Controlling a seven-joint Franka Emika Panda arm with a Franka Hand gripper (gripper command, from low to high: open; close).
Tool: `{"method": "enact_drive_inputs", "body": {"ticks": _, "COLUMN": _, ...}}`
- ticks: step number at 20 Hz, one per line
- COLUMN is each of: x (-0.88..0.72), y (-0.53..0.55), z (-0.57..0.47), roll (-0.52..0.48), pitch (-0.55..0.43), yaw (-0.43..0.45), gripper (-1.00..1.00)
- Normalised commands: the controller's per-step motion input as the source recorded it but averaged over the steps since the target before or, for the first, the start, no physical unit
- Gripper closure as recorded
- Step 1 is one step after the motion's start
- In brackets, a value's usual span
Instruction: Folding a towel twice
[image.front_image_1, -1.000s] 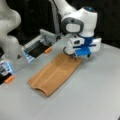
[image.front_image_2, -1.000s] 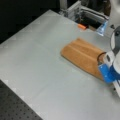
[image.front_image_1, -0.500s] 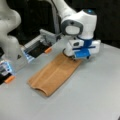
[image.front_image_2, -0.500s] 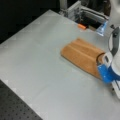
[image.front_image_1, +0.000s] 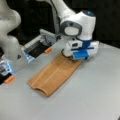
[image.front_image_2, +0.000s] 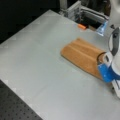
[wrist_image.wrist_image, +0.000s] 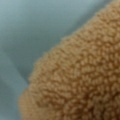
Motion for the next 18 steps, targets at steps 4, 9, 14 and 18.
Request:
{"method": "enact_drive_inputs", "body": {"ticks": 4, "x": -0.07, "y": 0.02, "z": -0.14, "roll": -0.139, "pitch": -0.145, "yaw": -0.016, "gripper": 1.0}}
{"method": "enact_drive_inputs", "body": {"ticks": 9, "x": -0.03, "y": 0.02, "z": -0.16, "roll": -0.155, "pitch": -0.212, "yaw": -0.021, "gripper": 1.0}}
{"method": "enact_drive_inputs", "body": {"ticks": 14, "x": -0.01, "y": 0.03, "z": -0.16, "roll": -0.175, "pitch": -0.203, "yaw": -0.017, "gripper": 1.0}}
{"method": "enact_drive_inputs", "body": {"ticks": 18, "x": 0.01, "y": 0.04, "z": -0.14, "roll": -0.182, "pitch": -0.163, "yaw": 0.002, "gripper": 1.0}}
